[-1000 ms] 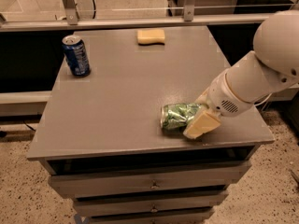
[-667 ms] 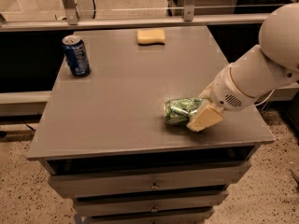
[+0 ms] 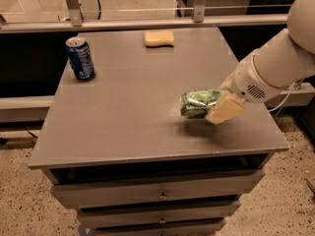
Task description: Move green can near sponge
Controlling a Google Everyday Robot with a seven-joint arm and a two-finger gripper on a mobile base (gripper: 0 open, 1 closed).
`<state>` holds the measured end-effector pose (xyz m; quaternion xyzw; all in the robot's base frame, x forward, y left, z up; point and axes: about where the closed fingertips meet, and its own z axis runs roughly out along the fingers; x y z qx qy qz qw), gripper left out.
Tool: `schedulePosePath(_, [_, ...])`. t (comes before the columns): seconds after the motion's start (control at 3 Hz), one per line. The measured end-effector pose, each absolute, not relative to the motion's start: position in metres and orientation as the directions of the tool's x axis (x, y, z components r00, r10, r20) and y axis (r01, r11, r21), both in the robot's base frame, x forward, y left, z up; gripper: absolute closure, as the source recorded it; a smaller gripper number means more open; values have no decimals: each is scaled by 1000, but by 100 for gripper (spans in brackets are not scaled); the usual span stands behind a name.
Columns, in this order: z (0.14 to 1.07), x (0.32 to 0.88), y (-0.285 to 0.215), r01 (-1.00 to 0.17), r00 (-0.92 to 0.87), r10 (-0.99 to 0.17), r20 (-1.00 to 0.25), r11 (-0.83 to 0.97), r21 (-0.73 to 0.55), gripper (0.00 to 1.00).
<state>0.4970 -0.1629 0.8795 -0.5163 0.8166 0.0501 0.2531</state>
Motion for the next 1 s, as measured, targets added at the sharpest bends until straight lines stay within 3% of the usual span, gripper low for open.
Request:
schedulePosePath(0.67, [882,510,-161,-858,-328,-808,-489,472,-203,100])
schedulePosePath(1.0, [887,561,-167,-839,-281,-796,-536,475,-266,100])
